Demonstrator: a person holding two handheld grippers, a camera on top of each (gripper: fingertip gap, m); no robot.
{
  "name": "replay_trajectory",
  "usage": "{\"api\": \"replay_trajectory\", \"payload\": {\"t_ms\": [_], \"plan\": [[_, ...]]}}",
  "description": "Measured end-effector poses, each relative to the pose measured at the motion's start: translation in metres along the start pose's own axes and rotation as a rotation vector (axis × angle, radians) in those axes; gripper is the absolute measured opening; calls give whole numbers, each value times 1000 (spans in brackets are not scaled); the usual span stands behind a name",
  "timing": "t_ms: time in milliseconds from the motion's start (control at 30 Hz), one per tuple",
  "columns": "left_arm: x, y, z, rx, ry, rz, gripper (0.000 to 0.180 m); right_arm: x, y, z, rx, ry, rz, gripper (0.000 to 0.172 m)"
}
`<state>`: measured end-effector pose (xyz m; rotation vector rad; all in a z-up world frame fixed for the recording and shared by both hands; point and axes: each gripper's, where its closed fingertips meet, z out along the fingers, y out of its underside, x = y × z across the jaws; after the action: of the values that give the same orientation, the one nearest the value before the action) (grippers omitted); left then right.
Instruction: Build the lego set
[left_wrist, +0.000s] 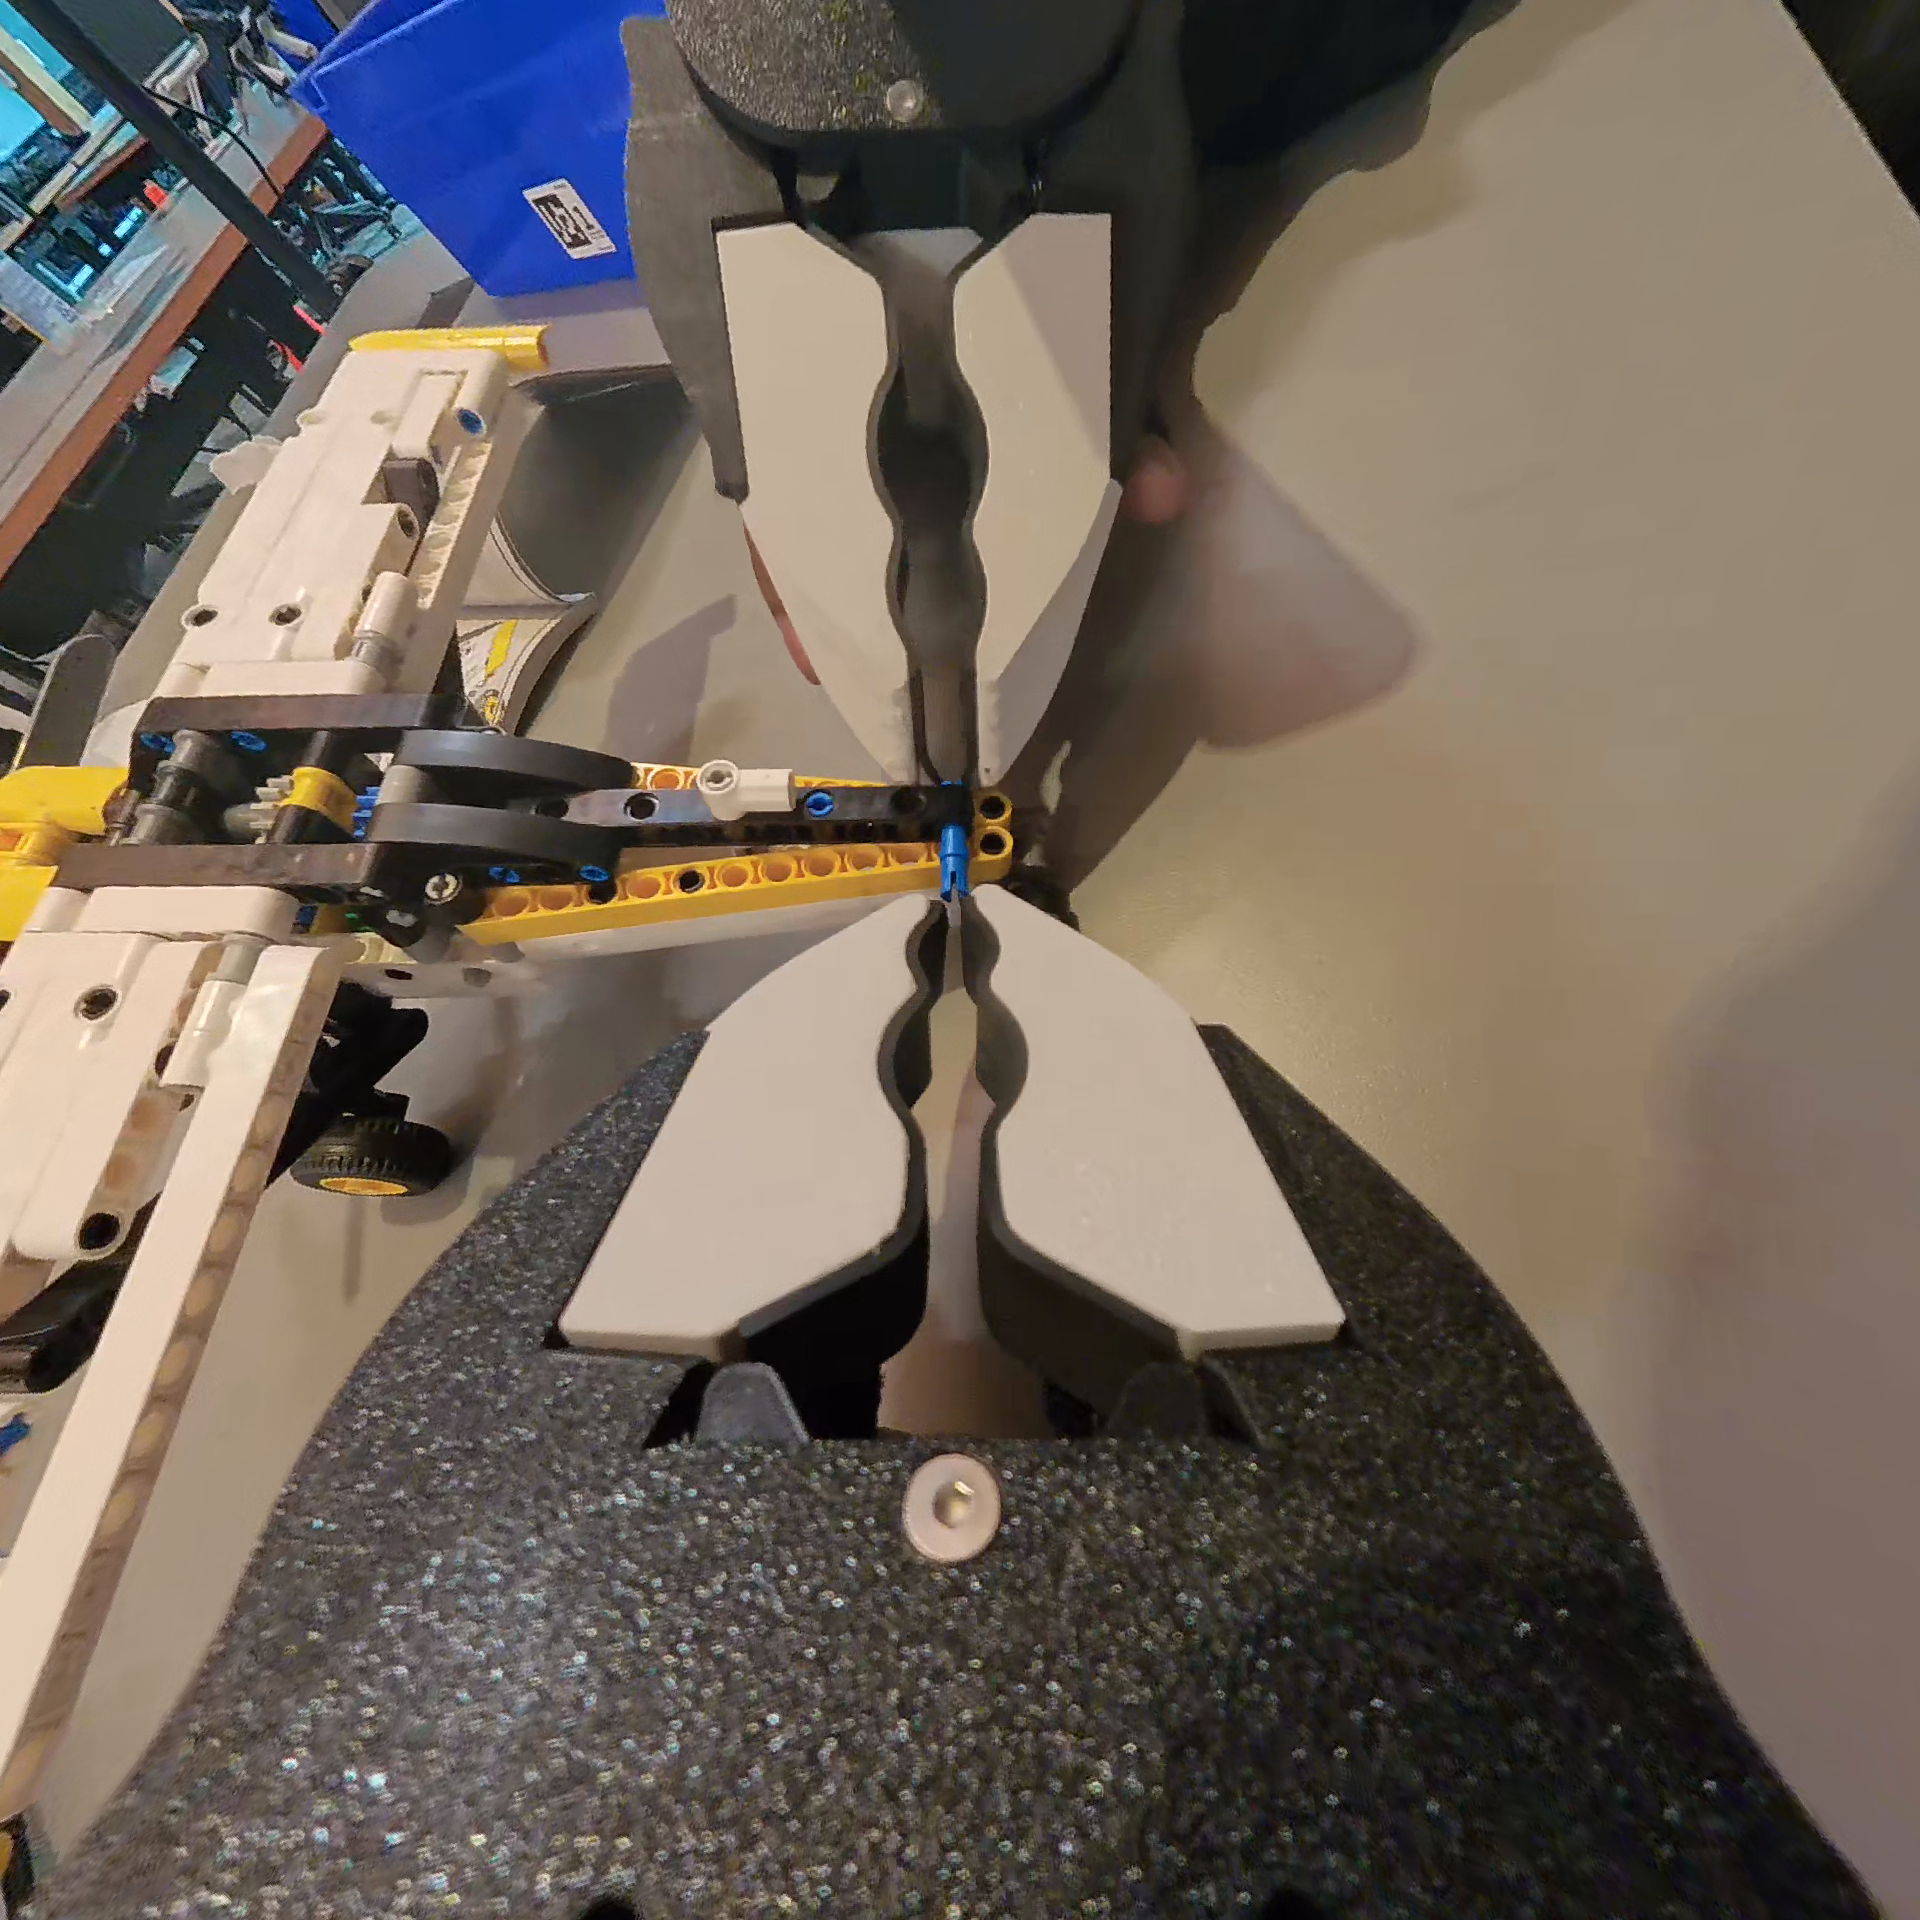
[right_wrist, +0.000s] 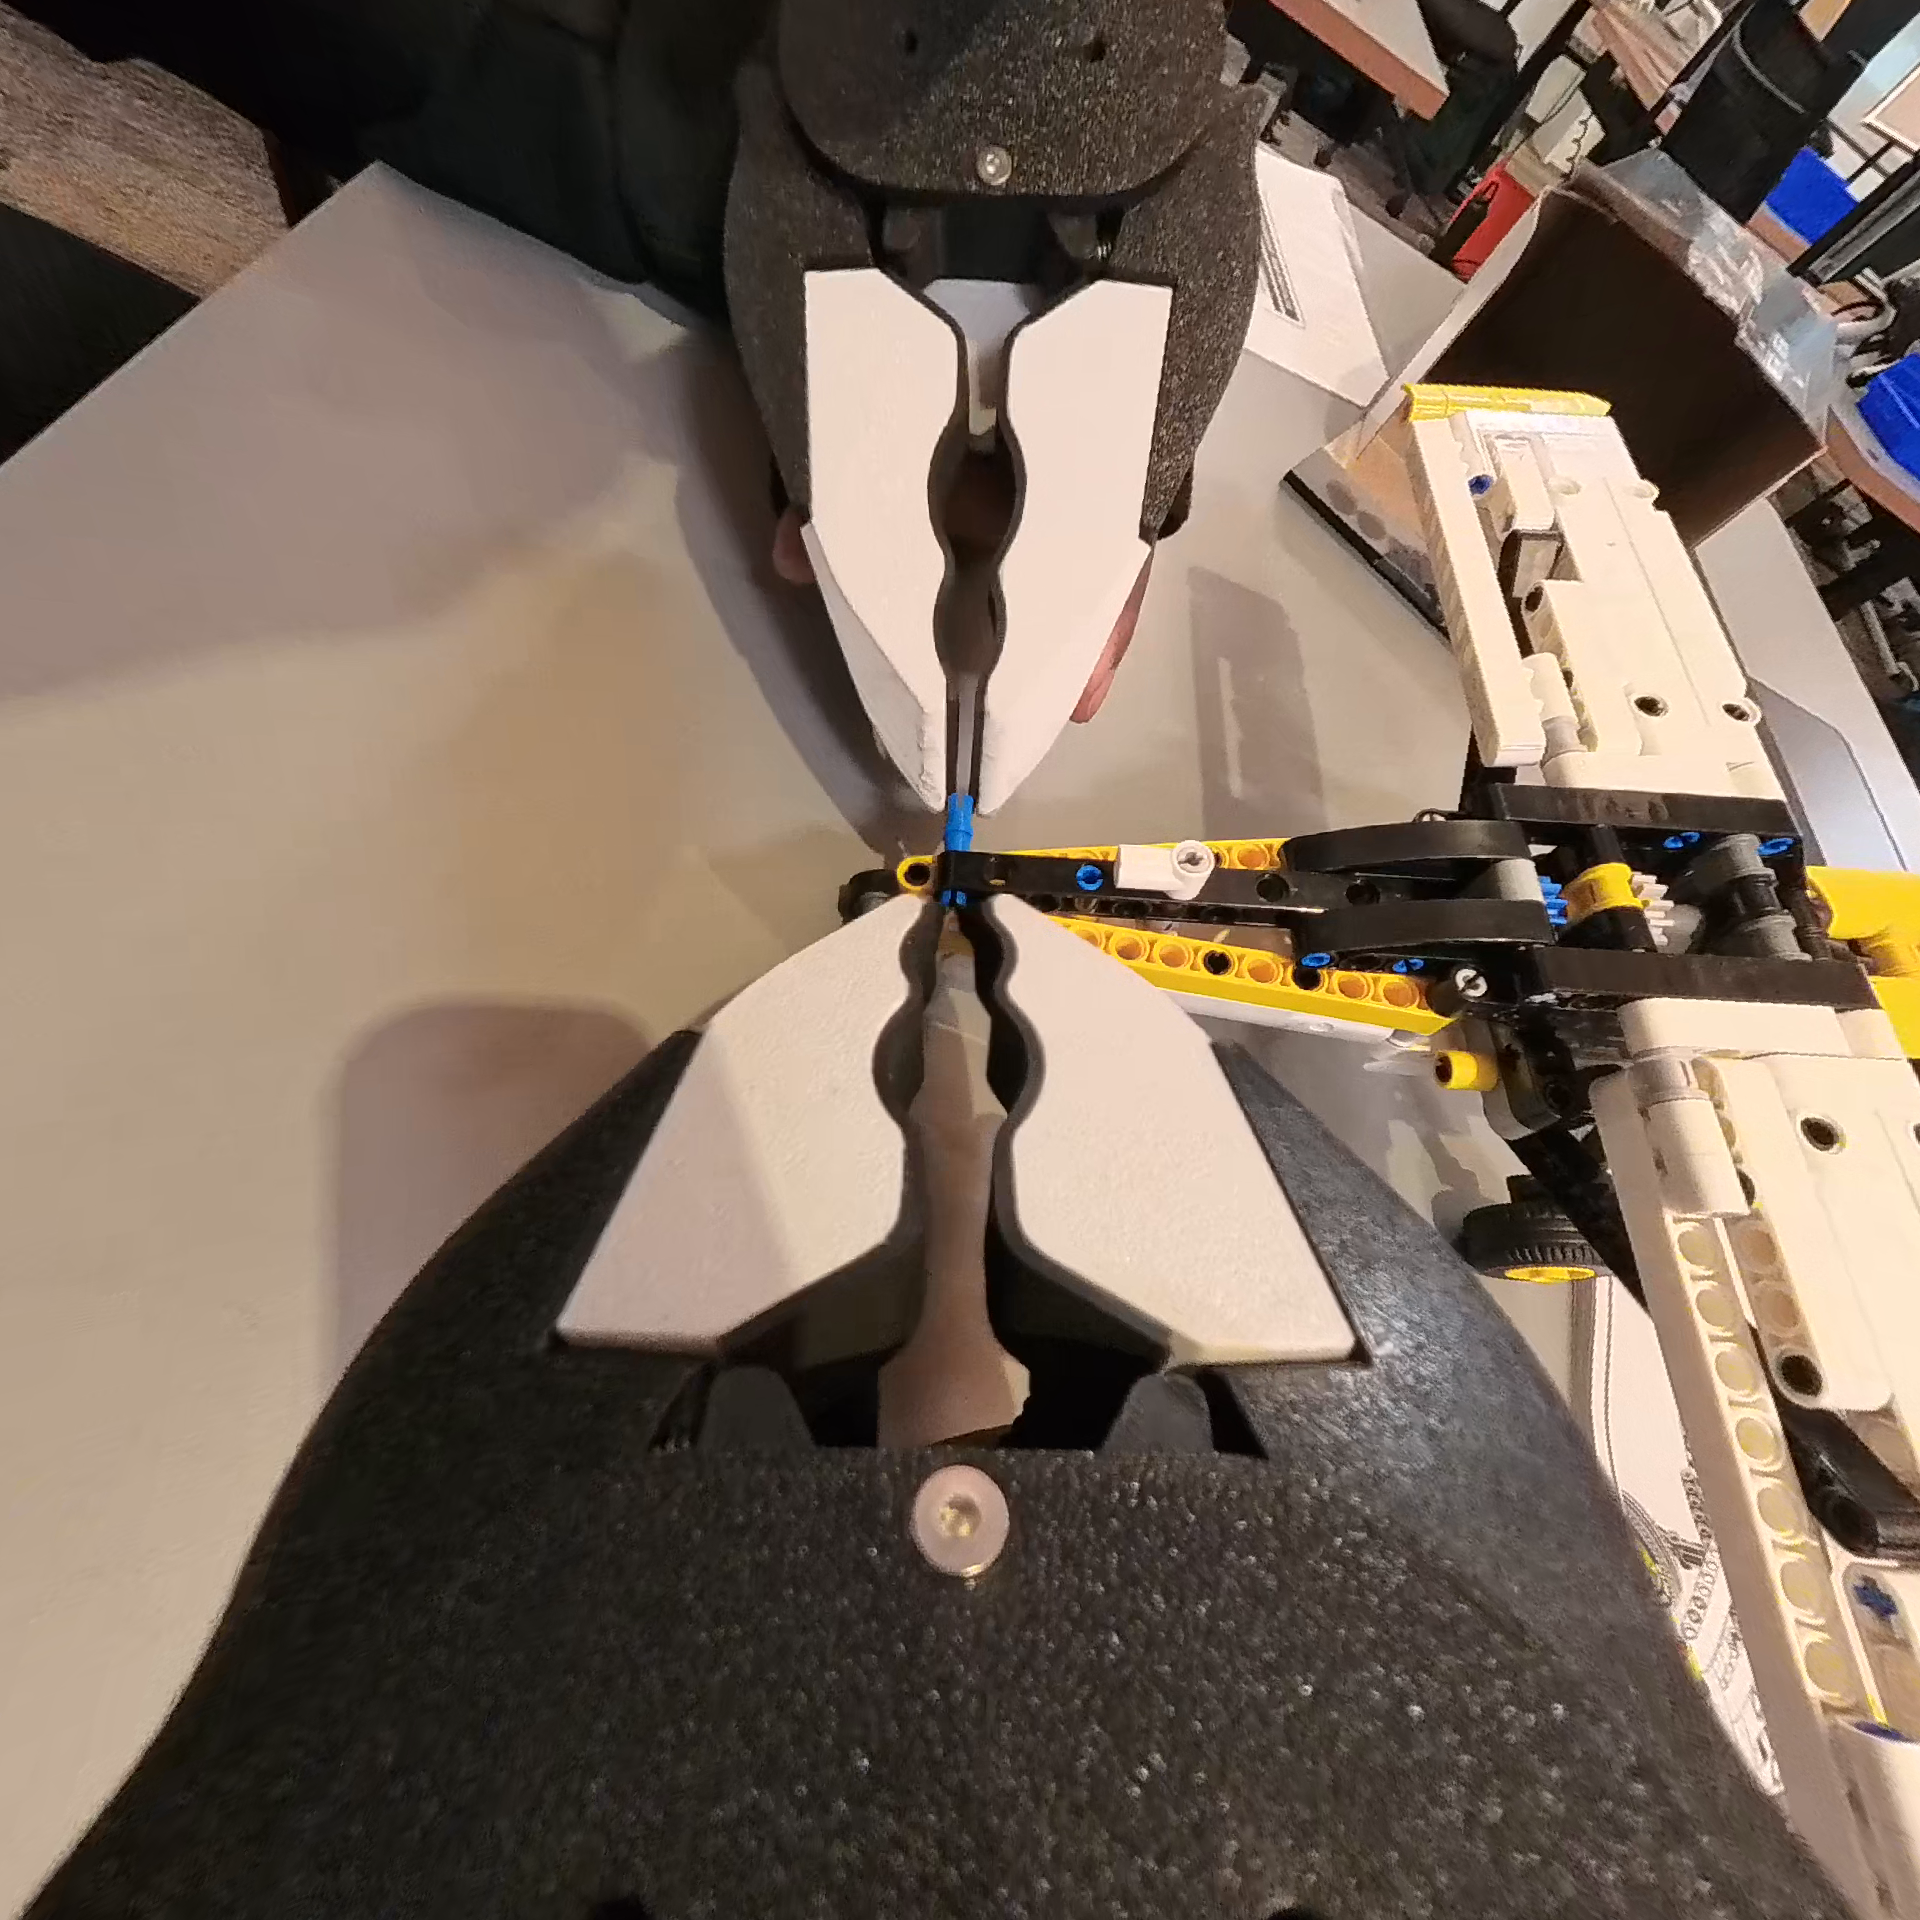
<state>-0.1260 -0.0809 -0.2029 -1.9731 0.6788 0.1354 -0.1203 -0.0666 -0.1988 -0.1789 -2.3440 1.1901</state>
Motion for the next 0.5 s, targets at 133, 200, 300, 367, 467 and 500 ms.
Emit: {"api": "replay_trajectory", "payload": {"t_ms": [133,200,300,367,467,500], "plan": [[1,1,1,-11,-3,17,8,1,0,1,1,-4,12,13],[0,0,2,-12,-11,17,6,1,0,1,-1,-7,14,12],[0,0,2,-9,-19,21,4,1,-1,1,0,-5,19,10],[0,-1,2,-6,-19,22,3,2,-1,1,2,-6,21,10],[1,-1,2,-5,-9,20,3,1,-1,1,2,-10,21,9],[1,-2,2,-4,-6,17,3,1,-1,1,2,-9,20,9]]}}
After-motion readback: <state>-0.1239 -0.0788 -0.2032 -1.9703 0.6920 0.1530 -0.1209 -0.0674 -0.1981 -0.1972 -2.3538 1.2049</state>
